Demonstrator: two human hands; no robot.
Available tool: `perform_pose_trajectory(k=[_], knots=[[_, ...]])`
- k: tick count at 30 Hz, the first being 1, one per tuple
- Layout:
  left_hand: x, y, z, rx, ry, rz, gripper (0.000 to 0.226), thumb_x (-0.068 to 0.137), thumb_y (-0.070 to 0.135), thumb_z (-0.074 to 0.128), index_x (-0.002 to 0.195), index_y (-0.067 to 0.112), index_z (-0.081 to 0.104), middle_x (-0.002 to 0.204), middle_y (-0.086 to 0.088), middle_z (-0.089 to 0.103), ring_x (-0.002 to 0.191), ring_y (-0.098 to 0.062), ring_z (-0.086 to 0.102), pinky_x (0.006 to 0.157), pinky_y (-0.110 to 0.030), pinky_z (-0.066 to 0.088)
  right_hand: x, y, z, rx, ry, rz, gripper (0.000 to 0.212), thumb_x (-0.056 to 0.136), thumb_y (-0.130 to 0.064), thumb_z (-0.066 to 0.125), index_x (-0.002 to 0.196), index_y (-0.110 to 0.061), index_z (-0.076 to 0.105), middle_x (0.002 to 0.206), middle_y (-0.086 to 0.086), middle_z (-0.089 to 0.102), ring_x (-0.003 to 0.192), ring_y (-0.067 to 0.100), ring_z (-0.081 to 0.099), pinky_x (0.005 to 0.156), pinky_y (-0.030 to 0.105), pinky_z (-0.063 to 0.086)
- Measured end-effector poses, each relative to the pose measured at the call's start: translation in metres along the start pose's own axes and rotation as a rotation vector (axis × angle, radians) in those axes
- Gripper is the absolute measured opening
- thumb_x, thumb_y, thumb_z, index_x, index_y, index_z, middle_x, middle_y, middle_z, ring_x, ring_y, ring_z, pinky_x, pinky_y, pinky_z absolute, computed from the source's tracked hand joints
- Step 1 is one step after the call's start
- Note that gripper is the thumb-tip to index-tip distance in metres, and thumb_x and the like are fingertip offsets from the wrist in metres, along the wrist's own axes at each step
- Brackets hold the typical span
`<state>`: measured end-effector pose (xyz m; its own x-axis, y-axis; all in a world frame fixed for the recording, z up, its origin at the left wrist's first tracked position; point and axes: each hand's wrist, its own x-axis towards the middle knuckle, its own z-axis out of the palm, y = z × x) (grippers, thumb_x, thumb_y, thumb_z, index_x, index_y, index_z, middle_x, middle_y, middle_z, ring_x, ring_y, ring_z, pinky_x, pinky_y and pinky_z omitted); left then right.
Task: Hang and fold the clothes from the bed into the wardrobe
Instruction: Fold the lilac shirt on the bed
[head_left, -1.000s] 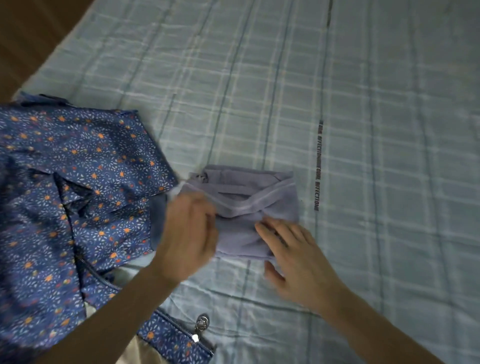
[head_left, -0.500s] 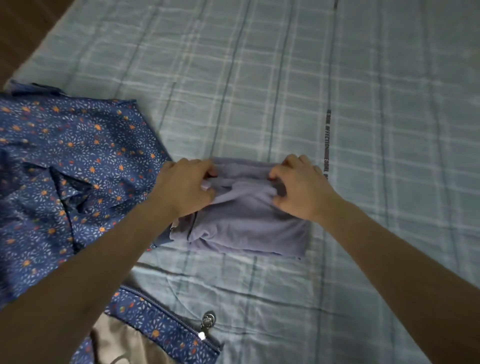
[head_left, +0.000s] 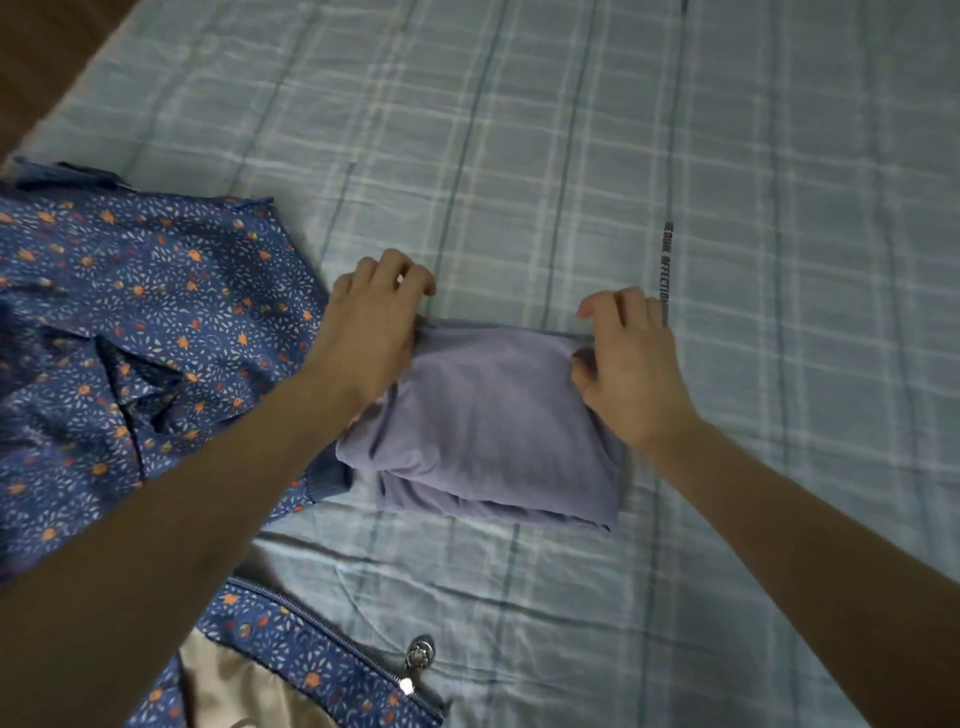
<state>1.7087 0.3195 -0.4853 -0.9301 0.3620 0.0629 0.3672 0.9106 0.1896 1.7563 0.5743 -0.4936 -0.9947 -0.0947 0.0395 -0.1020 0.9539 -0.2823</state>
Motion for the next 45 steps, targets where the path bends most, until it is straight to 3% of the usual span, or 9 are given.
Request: perform_pose_trajectory(k=[5,9,12,18,22,26,29,33,45], knots=[[-0.062,0.055,-0.003,-0.143,0.006,0.54,0.028,0.075,0.02,0.058,0.102,0.016,0.054,0.095,-0.009,0.055,0.084,-0.028,0.047,0.069,-0.041,0.04,-0.052,-0.03,-0.004,0.056,-0.02,-0.246,0.016,0.076,-0.02,0.052,0.088,-0.01,0.057,0.082,0.006,0.053,0.065,0.026,0.05,0.052,0.03,0.033],[-0.111,0.029,0.035,-0.158,-0.243,0.357,0.07,0.084,0.06,0.056,0.14,0.017,0.046,0.138,0.0,0.048,0.121,-0.022,0.049,0.101,-0.043,0.043,-0.101,-0.018,0.004,-0.072,-0.317,-0.229,0.064,0.065,-0.041,0.059,0.122,-0.01,0.056,0.111,0.006,0.053,0.093,0.026,0.053,0.074,0.035,0.048],[-0.117,0.008,0.047,-0.14,-0.31,0.402,0.09,0.082,0.057,0.06,0.153,0.017,0.025,0.155,0.003,0.031,0.139,-0.018,0.034,0.115,-0.039,0.029,-0.107,-0.009,0.013,-0.152,-0.388,-0.252,0.084,0.056,-0.033,0.064,0.135,-0.008,0.049,0.123,0.009,0.051,0.103,0.028,0.052,0.084,0.037,0.052],[-0.102,0.016,0.047,-0.069,-0.313,0.362,0.075,0.08,0.052,0.059,0.141,0.011,0.047,0.141,-0.004,0.051,0.126,-0.024,0.051,0.103,-0.04,0.045,-0.079,-0.029,0.01,-0.335,-0.341,-0.251,0.048,0.038,-0.01,0.087,0.08,-0.013,0.063,0.073,0.005,0.057,0.059,0.023,0.057,0.041,0.026,0.039],[-0.099,0.039,0.021,-0.051,-0.293,0.233,0.041,0.073,0.017,0.074,0.112,0.011,0.062,0.107,-0.005,0.067,0.099,-0.028,0.065,0.074,-0.038,0.055,-0.064,-0.05,-0.026,-0.46,-0.4,-0.305,0.048,0.032,-0.025,0.093,0.069,-0.018,0.062,0.055,-0.002,0.058,0.047,0.016,0.058,0.041,0.022,0.021],[-0.097,0.046,-0.043,0.036,-0.25,0.245,0.04,0.066,0.007,0.075,0.103,0.015,0.061,0.098,-0.004,0.066,0.088,-0.029,0.066,0.058,-0.04,0.056,-0.061,-0.067,-0.09,-0.518,-0.391,-0.386,0.056,0.034,-0.033,0.094,0.08,-0.018,0.065,0.058,0.0,0.06,0.05,0.017,0.06,0.039,0.023,0.035],[-0.099,0.047,-0.118,0.133,-0.19,0.252,0.041,0.065,0.016,0.074,0.105,0.019,0.061,0.1,0.001,0.064,0.089,-0.025,0.061,0.058,-0.034,0.055,-0.053,-0.092,-0.155,-0.492,-0.363,-0.423,0.042,0.061,-0.02,0.082,0.096,-0.016,0.06,0.075,0.003,0.064,0.067,0.024,0.065,0.048,0.029,0.037],[-0.122,0.057,-0.237,0.234,-0.174,0.05,0.039,0.078,0.016,0.056,0.117,0.02,0.053,0.114,-0.001,0.056,0.103,-0.029,0.056,0.078,-0.039,0.048,-0.046,-0.141,-0.234,-0.329,-0.309,-0.51,0.025,0.089,-0.013,0.047,0.114,-0.017,0.047,0.1,0.003,0.062,0.091,0.027,0.062,0.061,0.031,0.039],[-0.331,-0.021,-0.545,0.518,0.085,-0.243,0.018,0.09,0.025,0.047,0.108,0.024,0.044,0.108,0.002,0.056,0.104,-0.026,0.055,0.077,-0.041,0.052,-0.061,-0.426,-0.411,-0.21,0.054,-1.073,0.032,0.085,-0.019,0.049,0.116,-0.02,0.045,0.113,0.003,0.06,0.105,0.03,0.059,0.073,0.04,0.049]])
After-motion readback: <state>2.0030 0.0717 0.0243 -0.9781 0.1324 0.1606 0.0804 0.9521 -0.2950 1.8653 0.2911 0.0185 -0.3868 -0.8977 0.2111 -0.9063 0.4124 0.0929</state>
